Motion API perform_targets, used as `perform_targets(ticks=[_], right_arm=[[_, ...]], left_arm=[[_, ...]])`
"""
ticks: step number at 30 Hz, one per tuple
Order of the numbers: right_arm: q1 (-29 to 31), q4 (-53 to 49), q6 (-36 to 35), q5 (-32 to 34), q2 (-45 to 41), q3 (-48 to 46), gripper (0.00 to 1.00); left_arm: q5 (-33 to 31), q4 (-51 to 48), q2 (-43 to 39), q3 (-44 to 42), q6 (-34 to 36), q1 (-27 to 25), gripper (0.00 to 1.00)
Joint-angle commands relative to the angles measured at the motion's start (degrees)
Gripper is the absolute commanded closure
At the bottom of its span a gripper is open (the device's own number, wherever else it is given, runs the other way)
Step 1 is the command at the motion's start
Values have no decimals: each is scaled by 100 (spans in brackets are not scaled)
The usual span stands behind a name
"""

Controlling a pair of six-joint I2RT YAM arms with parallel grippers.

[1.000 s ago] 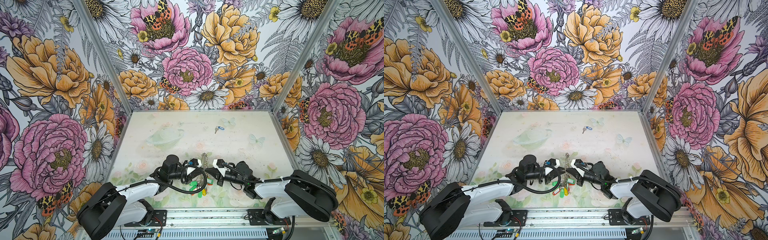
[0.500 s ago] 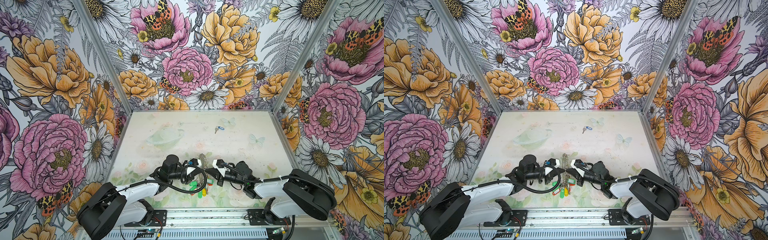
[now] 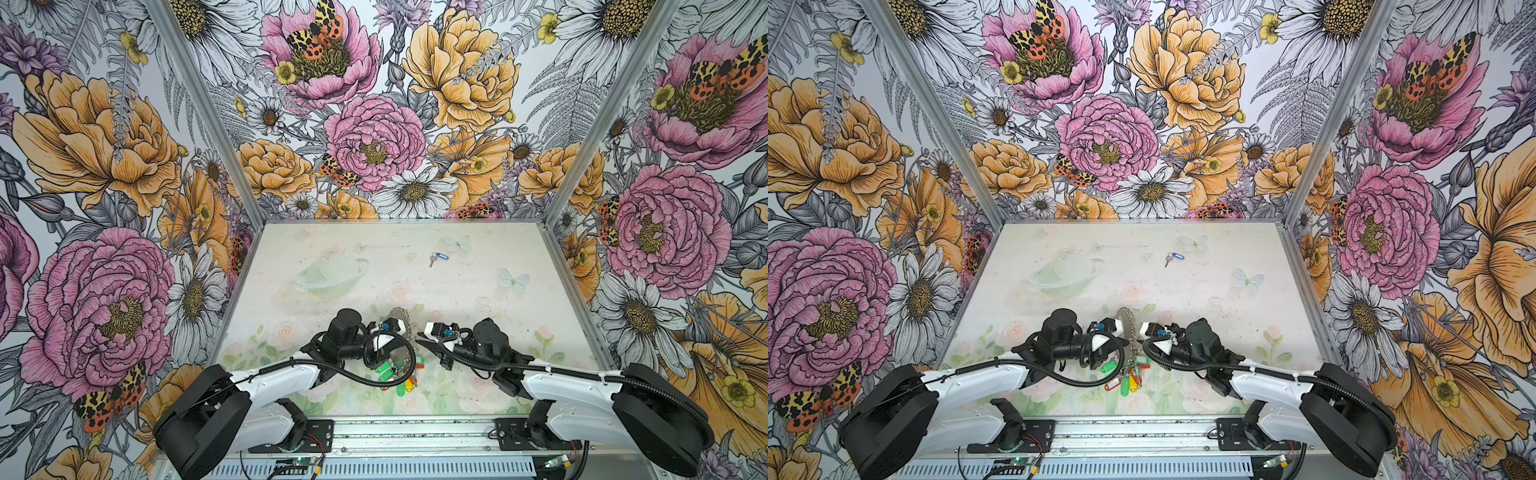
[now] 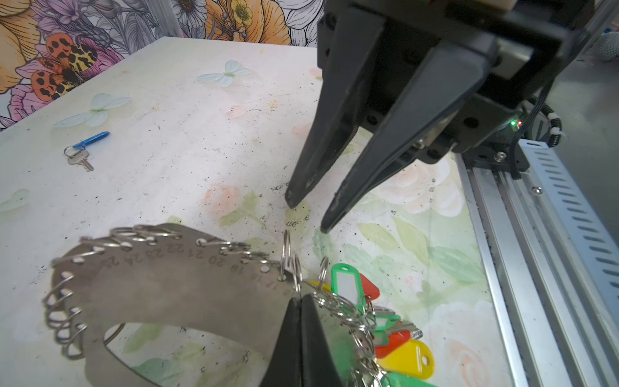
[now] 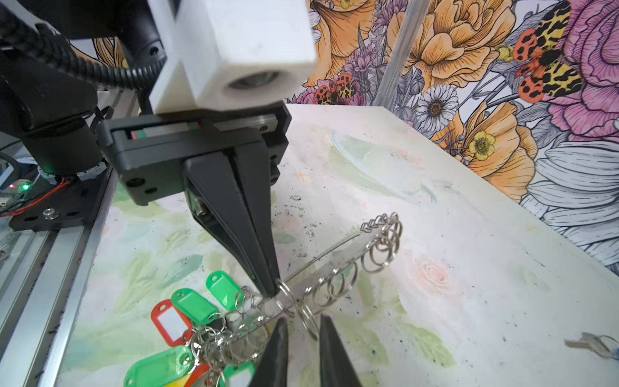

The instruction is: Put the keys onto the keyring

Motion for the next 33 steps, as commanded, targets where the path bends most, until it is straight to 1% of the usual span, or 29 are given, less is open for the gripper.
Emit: perform_targets(ticks=[1, 10, 13, 23, 27, 31, 33], right_arm=[[10, -190, -415, -246, 17, 137, 82], [9, -257, -689, -970, 143, 270, 83], [10, -217, -672, -1009, 229, 287, 83], [-12, -123, -645, -815, 235, 256, 82], [-31, 77, -553, -924, 116, 139, 81], [-26, 82, -564, -1175, 61, 102, 80], [-32, 64, -564, -1197, 95, 107, 79]], left_arm=[[46, -46, -119, 151, 223, -86, 100], [217, -58, -197, 102, 364, -158, 100], [260, -60, -199, 98, 381, -192, 100], [378, -60, -156, 89, 432, -222, 100], [321, -71, -112, 98, 436, -222, 100], [310, -73, -86, 115, 443, -227, 100], [311, -71, -80, 107, 452, -223, 100]])
